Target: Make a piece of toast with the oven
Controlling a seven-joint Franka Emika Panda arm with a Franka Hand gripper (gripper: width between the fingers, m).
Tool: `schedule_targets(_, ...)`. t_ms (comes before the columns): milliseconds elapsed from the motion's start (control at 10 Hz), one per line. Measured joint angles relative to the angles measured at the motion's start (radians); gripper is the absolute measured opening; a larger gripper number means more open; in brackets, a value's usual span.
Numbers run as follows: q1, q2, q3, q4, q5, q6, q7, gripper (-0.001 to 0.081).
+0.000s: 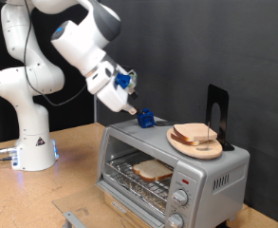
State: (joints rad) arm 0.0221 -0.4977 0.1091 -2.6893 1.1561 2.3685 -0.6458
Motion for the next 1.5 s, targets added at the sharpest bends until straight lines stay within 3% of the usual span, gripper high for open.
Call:
schedule_targets(300,-0.071,-0.019,-0.110,-0.028,-0.076,-0.118,-0.020,0.0808)
schedule_targets(700,-0.149,-0.037,-0.280,-0.030,-0.219,-0.382,-0.149,0.0808)
schedule_targets(900,-0.180,-0.062,-0.325,-0.034,-0.253,-0.424,-0.166,0.0808)
schedule_targets(1200,-0.199,-0.101,-0.329,-0.063,-0.254,-0.389,-0.166,0.0808)
schedule_targets(1400,-0.201,-0.079,-0.366,-0.042,-0.240,-0.542,0.003,0.0808)
schedule_targets(1500,-0.206,-0.060,-0.387,-0.032,-0.210,-0.569,0.096,0.0808)
